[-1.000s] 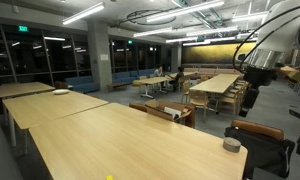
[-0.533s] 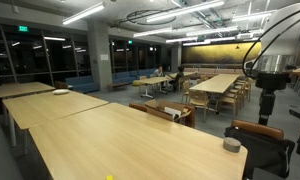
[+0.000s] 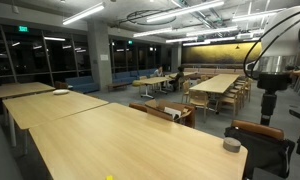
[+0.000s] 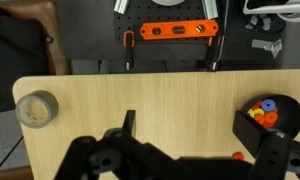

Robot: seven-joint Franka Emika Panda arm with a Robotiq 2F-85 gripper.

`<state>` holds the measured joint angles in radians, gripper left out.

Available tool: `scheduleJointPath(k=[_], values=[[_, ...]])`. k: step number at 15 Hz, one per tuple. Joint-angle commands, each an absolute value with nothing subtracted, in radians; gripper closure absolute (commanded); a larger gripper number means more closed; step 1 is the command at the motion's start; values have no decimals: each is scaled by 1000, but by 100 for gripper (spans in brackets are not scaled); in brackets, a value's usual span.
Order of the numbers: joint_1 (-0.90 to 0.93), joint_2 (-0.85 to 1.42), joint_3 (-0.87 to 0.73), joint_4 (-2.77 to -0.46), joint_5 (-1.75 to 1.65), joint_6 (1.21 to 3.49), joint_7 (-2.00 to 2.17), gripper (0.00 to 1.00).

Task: Put the objects on the right of the table in the black bowl

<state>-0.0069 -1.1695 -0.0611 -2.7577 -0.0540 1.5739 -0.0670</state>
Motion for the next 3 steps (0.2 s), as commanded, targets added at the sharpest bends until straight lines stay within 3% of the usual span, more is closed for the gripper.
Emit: scheduleJointPath(k=[1,3], values=[[-8,-1168,-60,-2756,-53,1573,-67,0],[-9,-1168,-60,-2756,-53,1573,-66,0]])
